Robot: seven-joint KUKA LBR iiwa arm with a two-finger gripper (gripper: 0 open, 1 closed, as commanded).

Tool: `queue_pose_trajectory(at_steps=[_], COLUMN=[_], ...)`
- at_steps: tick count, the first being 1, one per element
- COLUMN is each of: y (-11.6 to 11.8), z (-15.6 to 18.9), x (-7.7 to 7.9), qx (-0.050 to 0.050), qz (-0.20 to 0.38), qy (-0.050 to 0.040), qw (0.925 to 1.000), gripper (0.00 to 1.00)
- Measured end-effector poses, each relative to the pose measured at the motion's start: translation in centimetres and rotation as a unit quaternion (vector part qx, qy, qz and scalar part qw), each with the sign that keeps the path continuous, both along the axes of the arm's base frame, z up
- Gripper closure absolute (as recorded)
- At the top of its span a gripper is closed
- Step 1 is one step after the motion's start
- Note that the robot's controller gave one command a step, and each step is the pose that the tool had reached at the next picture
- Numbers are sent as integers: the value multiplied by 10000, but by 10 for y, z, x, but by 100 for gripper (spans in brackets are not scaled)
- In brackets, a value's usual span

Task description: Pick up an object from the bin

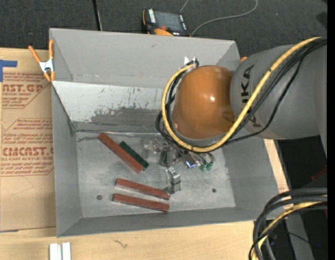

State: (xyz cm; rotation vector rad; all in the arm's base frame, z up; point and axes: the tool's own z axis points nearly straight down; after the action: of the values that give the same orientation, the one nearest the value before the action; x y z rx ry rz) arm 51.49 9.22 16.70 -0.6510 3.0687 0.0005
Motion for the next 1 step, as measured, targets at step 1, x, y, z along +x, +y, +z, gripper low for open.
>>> queue_pose_trajectory(at_steps=[1], y=[52], z=[-101], x=[-8], qx=[-3], qz=[-540], qy=[58], qw=[9985], gripper=[0])
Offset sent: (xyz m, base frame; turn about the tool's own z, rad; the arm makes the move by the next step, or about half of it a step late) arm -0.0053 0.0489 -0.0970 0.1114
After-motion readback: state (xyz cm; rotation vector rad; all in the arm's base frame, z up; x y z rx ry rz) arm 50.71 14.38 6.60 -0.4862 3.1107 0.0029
